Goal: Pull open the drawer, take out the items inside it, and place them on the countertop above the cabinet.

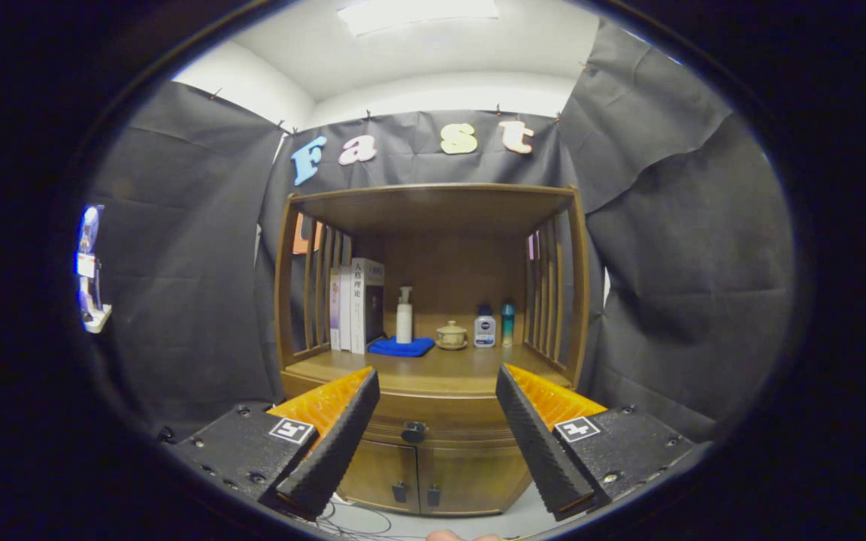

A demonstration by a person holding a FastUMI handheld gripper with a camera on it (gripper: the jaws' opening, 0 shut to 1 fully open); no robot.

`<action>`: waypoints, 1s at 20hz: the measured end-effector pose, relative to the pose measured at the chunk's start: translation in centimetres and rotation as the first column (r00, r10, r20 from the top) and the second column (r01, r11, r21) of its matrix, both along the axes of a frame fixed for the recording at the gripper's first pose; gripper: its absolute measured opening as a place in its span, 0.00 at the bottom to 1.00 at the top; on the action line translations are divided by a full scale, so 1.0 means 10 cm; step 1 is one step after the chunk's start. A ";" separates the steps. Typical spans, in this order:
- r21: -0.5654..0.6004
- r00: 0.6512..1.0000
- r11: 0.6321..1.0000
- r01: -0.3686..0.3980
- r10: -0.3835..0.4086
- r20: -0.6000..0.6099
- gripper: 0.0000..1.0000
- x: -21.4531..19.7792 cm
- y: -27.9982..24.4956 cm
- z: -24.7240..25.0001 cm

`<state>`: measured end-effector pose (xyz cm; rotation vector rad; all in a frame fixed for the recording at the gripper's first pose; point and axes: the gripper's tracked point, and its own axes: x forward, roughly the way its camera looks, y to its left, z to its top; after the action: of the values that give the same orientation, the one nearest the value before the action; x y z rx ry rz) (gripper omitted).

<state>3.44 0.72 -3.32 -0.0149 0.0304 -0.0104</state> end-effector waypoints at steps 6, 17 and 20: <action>0.041 0.997 0.999 -0.034 0.037 -0.065 1.00 0.40 0.16 -0.54; 0.058 0.983 0.998 -0.024 0.034 -0.179 1.00 1.32 0.30 -1.51; 0.059 0.974 0.998 -0.002 0.015 -0.224 0.97 1.49 0.26 -1.73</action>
<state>18.38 3.29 -20.61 0.0420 0.2573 0.0005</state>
